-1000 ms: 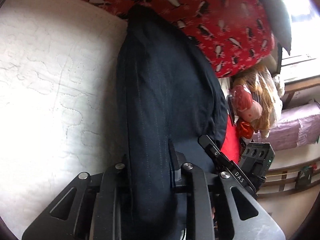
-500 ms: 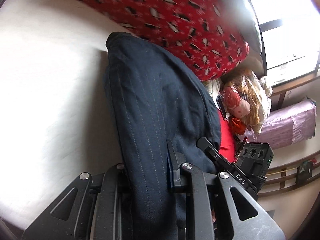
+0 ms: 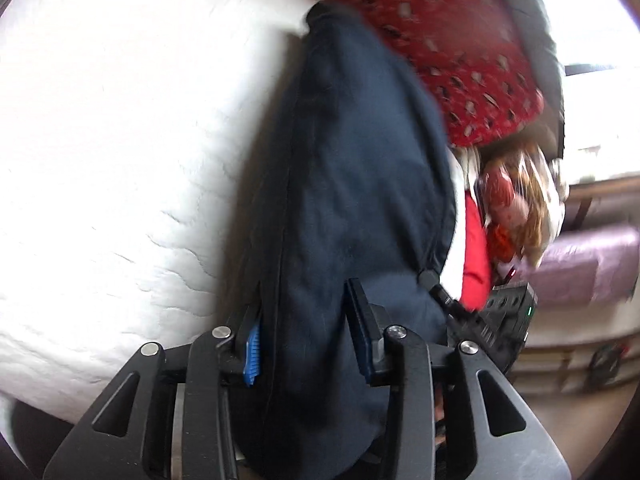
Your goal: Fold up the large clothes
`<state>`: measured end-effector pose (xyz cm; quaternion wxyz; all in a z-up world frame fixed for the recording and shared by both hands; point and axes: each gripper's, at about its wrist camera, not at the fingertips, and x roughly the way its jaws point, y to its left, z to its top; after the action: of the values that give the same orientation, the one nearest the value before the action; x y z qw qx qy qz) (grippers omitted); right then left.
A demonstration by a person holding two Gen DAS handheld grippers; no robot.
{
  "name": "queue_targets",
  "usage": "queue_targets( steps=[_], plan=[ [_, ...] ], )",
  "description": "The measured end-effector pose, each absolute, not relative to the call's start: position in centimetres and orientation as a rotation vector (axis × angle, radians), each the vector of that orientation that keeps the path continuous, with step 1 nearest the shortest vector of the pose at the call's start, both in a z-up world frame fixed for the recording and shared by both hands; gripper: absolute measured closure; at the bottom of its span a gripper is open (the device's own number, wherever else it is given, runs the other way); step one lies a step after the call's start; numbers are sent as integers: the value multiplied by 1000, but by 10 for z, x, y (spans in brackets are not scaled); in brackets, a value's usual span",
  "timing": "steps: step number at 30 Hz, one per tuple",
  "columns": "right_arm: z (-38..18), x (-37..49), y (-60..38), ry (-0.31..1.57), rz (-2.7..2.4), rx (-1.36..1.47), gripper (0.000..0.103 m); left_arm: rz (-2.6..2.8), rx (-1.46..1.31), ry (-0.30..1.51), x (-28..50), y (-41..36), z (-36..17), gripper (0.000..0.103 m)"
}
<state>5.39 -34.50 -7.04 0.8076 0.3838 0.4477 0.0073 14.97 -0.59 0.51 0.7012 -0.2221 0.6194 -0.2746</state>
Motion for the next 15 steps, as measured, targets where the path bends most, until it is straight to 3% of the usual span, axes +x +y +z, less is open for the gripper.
queue_targets(
  steps=[4, 7, 11, 15],
  plan=[
    [-40, 42, -365, 865, -71, 885, 60, -605, -327, 1208, 144, -11, 51, 67],
    [-2, 61, -347, 763, -35, 728, 61, -583, -239, 1110, 152, -35, 65, 66],
    [12, 105, -304, 764, 14, 418, 64, -516, -60, 1111, 175, -74, 39, 65],
    [-35, 141, -311, 908, -68, 357, 79, -492, -94, 1152, 196, -83, 3, 64]
  ],
)
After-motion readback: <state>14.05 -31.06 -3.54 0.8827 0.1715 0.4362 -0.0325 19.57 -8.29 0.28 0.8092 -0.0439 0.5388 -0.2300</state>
